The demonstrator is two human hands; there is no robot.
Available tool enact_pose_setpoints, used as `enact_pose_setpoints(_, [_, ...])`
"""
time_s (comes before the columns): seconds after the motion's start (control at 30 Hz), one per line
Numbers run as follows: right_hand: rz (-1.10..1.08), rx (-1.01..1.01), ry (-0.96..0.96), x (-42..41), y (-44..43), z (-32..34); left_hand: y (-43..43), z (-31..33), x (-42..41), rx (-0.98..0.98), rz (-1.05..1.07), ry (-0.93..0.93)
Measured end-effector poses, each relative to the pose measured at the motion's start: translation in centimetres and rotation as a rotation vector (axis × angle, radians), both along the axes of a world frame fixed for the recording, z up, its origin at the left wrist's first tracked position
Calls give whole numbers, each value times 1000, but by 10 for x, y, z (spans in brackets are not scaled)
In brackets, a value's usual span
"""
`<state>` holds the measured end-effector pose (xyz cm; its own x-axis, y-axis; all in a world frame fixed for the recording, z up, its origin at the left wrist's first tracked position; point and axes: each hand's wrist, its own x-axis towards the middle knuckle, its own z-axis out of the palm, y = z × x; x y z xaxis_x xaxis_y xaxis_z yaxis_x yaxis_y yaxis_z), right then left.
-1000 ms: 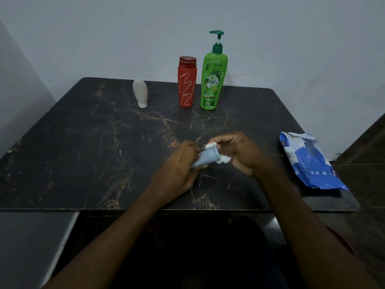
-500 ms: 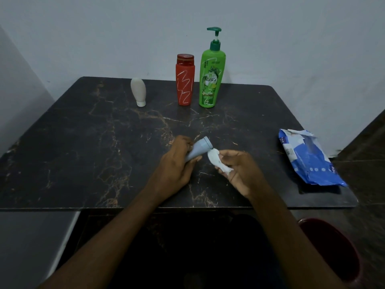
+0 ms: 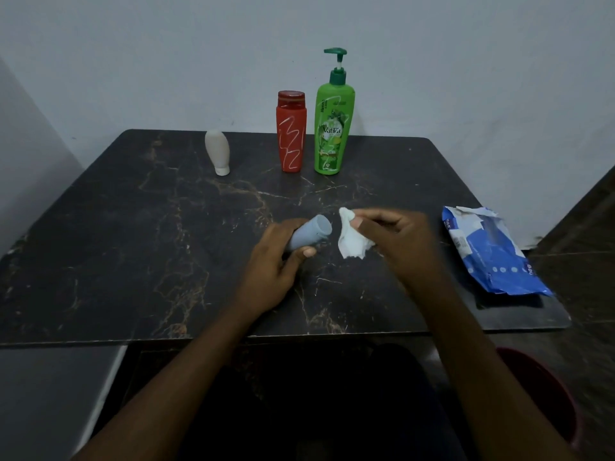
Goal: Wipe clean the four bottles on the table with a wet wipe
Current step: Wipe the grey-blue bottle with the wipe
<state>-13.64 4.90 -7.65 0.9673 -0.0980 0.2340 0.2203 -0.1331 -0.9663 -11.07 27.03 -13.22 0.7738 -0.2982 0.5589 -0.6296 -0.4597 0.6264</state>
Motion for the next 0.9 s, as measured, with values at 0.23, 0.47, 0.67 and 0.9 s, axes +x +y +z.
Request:
enact_pose_setpoints(0.23, [184,-641,-290,17,6,22,-1,-2,4,12,-53,-15])
enact_pose_setpoints(0.47, [187,-779,-388,20,3,23,-2,-2,3,3,-52,-28])
enact_pose_setpoints(0.67, [184,-782,-365,22,2,27,-1,0,2,-11,-54,-39])
enact_pose_setpoints(0.9, [157,-809,-381,24,6,31,0,-3,3,21,-60,-45])
